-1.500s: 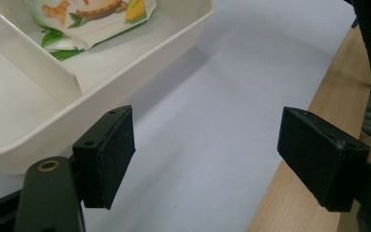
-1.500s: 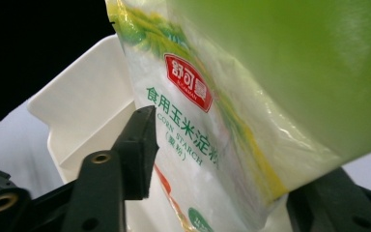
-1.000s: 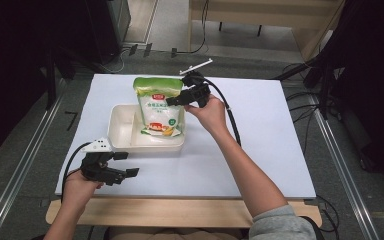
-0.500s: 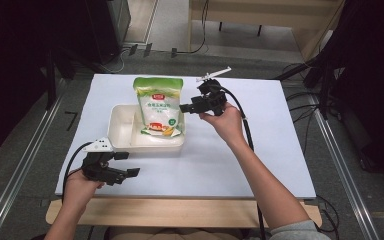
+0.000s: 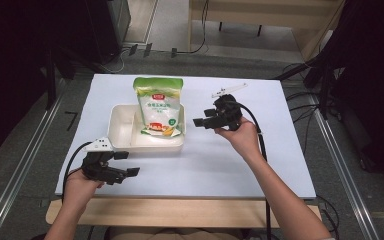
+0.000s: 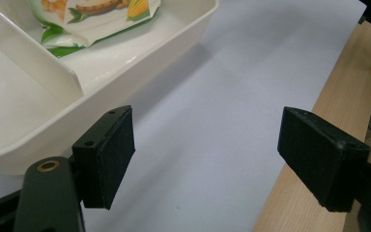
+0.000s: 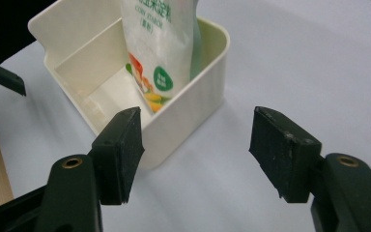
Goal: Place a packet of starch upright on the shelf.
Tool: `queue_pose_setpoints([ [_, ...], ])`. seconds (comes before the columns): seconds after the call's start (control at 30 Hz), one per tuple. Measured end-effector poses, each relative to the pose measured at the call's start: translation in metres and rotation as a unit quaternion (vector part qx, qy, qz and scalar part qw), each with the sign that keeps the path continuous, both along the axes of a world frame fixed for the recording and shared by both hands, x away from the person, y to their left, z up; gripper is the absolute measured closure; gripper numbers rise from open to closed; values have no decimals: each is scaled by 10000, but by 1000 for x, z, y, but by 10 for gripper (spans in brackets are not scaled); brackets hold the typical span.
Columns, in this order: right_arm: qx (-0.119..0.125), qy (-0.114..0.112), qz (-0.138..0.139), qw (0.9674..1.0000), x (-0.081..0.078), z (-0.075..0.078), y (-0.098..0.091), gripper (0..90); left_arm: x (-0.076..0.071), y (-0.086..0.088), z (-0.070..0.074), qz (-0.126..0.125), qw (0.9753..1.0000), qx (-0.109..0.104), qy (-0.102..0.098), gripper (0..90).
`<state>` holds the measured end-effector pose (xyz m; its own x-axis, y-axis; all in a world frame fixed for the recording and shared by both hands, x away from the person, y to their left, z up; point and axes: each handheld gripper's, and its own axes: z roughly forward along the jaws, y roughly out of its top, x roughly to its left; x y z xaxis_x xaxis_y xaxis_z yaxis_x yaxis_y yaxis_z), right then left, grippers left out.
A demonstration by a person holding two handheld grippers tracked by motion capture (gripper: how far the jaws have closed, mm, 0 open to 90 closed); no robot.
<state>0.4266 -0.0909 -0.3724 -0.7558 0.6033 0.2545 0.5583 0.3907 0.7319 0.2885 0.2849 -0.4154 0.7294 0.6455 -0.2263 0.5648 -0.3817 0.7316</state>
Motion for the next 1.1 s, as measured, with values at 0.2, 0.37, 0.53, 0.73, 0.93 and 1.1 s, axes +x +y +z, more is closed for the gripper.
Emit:
queue_pose_setpoints([
  [0.2, 34, 44, -6, 10000, -19, -14, -16, 365, 0, 0, 0, 19, 10000, -42, 4, 215],
  [0.37, -114, -203, 83, 9997, -33, -26, -22, 380, 1, 0, 0, 9, 10000, -51, 11, 215],
  [0.53, 116, -78, 117, 9998, -42, -45, -24, 311, 2, 2, 1, 25, 9999, -98, 9, 215],
  [0.73, -432, -351, 315, 9979, -50, -57, -17, 269, 2, 1, 1, -2, 10000, -76, 7, 215],
  [0.93, -172, -124, 242, 9995, -46, -61, -18, 253, 2, 1, 1, -1, 10000, -57, 26, 215],
  [1.1, -253, -25, 173, 9995, -44, -66, -18, 254, 2, 0, 1, -19, 10000, -36, 27, 215],
])
